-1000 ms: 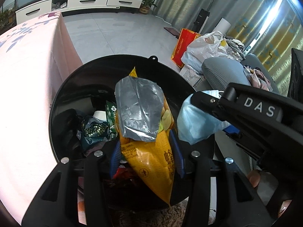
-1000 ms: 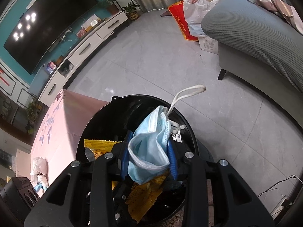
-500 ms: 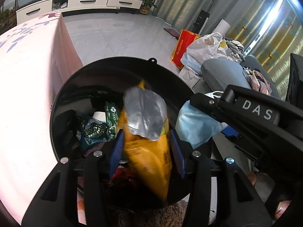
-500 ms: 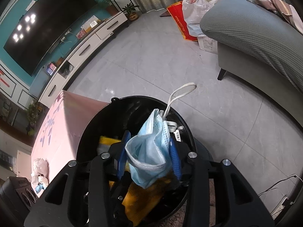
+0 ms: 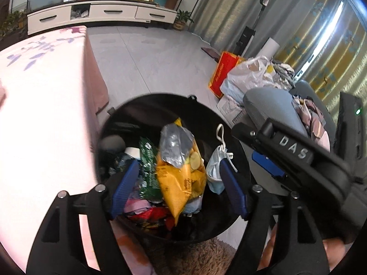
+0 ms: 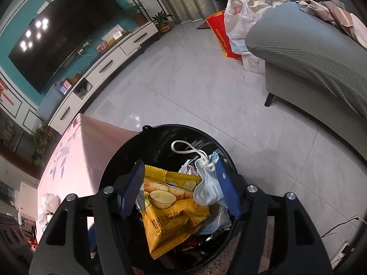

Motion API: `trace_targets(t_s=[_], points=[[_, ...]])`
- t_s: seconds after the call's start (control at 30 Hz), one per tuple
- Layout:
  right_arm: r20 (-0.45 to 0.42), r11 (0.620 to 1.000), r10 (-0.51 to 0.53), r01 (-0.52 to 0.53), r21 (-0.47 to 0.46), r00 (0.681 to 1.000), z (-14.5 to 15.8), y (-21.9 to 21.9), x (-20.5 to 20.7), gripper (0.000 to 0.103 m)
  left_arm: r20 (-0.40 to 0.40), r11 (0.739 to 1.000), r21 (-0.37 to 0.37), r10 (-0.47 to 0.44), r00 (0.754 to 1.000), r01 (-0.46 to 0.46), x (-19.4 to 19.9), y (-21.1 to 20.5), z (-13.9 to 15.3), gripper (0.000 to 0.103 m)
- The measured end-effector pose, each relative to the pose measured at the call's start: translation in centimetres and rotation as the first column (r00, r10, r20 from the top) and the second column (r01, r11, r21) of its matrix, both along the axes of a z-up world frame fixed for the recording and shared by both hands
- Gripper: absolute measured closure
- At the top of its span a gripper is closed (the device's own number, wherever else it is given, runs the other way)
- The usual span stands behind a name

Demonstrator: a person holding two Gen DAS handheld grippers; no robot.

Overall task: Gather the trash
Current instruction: 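Open both tools to drop the chip bag and face mask into the bin, then move both tools back to the table toward the blue cloth and white bag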

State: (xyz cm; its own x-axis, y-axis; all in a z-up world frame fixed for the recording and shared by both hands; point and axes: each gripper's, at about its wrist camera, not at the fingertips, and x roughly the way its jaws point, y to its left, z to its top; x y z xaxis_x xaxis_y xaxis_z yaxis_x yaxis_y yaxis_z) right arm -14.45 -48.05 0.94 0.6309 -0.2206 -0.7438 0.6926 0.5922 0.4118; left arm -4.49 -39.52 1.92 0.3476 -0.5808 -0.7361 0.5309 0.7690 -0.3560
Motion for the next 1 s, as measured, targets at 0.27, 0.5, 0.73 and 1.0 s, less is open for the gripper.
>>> trace_targets(t_s=[0.27,0.5,0.73,1.0], points=[[-0.027,0.999,0.025,-0.026,-0.046,0.999,0.5,1.4,1.1,0.036,0.037,0.994,-0.055,0.092,0.995,-0.090,1.0,5.0,2.7,0.018],[0.029,0.993,0.073,-0.070,-0.092,0.997,1.5,3.2,1.8,0.015,0.072,0.969,-0.084,0.237,0.969,-0.231,2.7,12.2,4.7,0.007],[0.162,0.976,0.201,-0.184,-0.116,0.966,3.3,6.2,3.0,0.003,0.170,0.925,-0.017,0.376,0.911,-0.378,3.6,21.3,5.6,0.003],[0.132,0.919,0.389,-0.375,-0.118,0.912,5.0,13.1,8.7,0.003,0.115,0.817,-0.094,0.576,0.809,-0.569,8.4,33.4,3.3,0.003]])
